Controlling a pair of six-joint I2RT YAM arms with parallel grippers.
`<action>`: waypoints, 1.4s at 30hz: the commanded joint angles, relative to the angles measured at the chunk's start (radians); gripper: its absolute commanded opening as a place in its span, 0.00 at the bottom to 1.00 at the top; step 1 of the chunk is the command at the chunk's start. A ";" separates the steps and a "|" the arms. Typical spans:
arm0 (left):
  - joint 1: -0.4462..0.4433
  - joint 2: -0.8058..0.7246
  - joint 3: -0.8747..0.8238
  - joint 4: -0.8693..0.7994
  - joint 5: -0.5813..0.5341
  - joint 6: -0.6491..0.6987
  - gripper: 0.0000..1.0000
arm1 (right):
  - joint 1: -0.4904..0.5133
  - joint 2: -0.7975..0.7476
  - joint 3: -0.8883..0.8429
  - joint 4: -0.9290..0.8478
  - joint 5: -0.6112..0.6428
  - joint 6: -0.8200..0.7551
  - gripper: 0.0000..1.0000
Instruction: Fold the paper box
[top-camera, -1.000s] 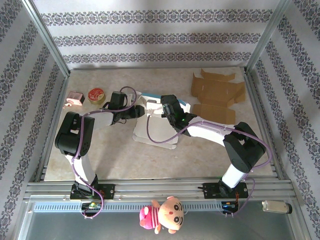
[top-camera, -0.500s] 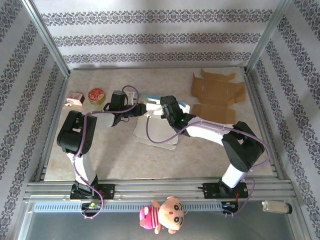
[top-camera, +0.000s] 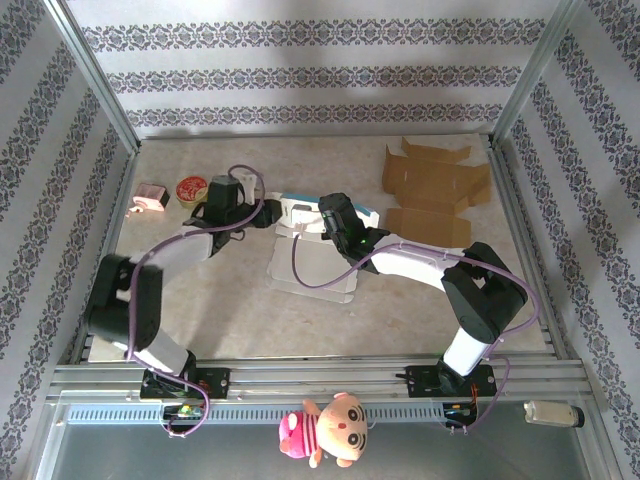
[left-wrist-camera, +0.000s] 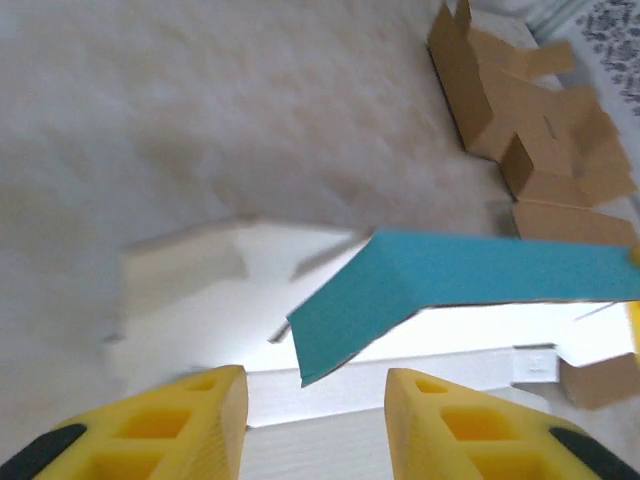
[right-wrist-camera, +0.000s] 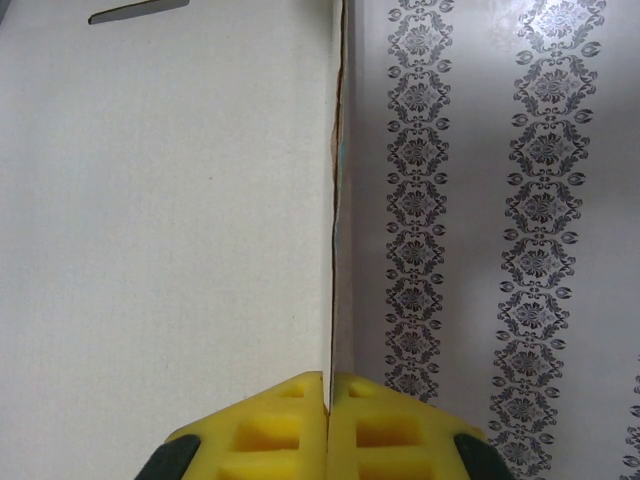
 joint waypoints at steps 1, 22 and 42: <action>0.032 -0.042 0.071 -0.300 -0.179 0.190 0.46 | -0.005 -0.004 0.013 0.008 0.003 0.024 0.00; 0.111 0.321 0.426 -0.550 0.187 0.682 0.85 | -0.005 -0.008 0.009 -0.004 -0.021 0.030 0.00; 0.084 0.340 0.395 -0.390 0.202 0.607 0.07 | 0.021 -0.025 0.032 -0.114 -0.038 0.145 0.28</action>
